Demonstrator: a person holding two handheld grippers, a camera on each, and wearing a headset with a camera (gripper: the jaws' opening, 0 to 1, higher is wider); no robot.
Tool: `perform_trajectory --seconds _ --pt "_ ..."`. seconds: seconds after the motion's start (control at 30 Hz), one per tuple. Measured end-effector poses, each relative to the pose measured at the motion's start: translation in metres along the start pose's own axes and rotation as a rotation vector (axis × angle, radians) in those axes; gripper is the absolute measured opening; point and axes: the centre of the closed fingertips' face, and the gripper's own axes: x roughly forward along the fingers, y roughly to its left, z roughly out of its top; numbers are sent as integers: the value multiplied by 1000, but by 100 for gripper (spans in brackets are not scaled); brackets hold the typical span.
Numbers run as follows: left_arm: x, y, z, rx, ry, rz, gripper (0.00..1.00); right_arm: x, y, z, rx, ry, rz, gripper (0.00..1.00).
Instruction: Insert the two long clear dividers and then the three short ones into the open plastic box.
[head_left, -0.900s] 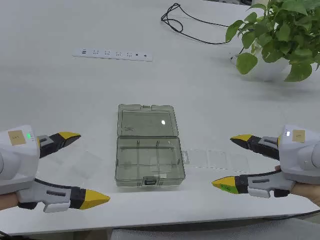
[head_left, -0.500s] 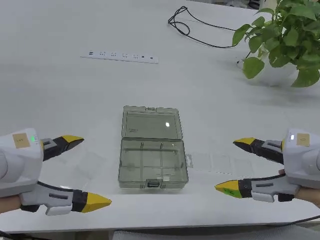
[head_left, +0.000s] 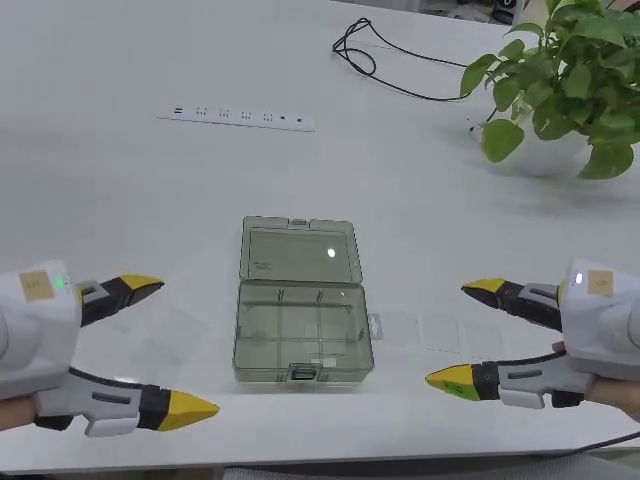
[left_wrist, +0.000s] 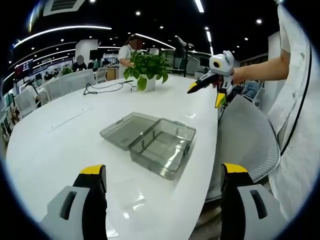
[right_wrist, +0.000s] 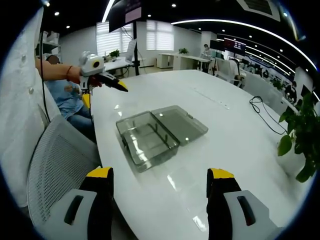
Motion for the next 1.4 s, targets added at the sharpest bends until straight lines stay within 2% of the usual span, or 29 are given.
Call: perform_trajectory --seconds 0.6,1.4 --pt "3 0 1 9 13 -18 97 0 0 -5 2 5 -14 77" --pt "5 2 0 18 32 -32 97 1 0 -3 13 -6 -18 76"
